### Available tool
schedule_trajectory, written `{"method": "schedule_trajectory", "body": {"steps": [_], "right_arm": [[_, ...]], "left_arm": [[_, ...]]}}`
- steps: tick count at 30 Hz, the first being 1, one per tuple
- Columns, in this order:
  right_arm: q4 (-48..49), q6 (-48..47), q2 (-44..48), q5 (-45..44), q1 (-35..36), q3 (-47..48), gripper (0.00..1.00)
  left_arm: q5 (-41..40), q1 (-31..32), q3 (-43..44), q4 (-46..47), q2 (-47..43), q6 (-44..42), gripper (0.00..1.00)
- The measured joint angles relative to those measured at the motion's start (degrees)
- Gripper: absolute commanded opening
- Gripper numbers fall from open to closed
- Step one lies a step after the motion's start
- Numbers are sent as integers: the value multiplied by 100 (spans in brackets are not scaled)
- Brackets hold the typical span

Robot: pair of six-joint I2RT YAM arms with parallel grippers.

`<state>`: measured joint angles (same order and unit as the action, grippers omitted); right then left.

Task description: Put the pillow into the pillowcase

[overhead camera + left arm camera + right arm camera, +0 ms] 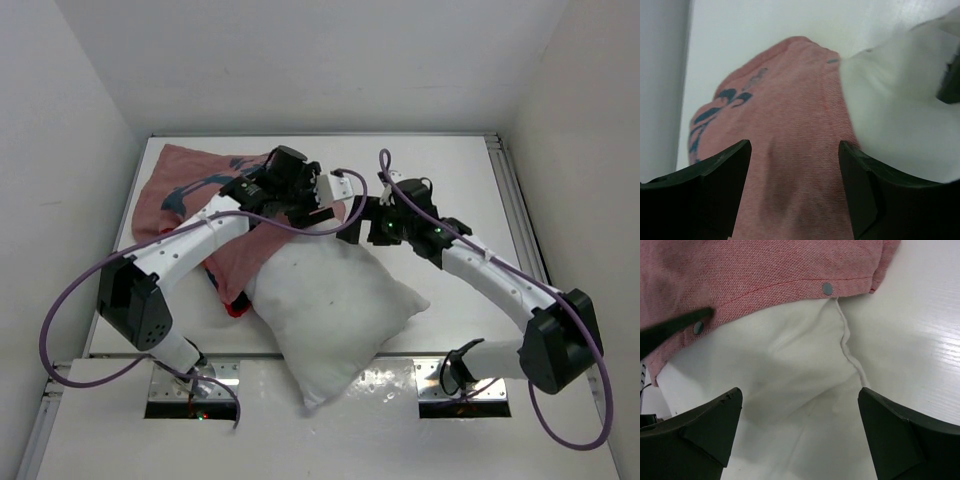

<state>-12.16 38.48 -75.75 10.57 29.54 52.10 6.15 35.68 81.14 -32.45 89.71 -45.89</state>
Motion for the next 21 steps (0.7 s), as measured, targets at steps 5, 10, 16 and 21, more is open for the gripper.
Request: {"method": "schedule_trajectory", "body": {"steps": [5,10,16,21], "right_arm": [[-37,-48,116,4,-122,-37,97],[-92,-101,264,7,-173,-114,97],[-120,-111,262,17,-149,-179,97],[-79,-232,129,170,111,-175,99]], "left_arm": [[531,48,9,-745,57,74,70],[1217,-42,81,-1384,-15,4,70],[525,70,-612,-833,-422,227,53],[-234,31,-981,-138,-422,518,29]]}}
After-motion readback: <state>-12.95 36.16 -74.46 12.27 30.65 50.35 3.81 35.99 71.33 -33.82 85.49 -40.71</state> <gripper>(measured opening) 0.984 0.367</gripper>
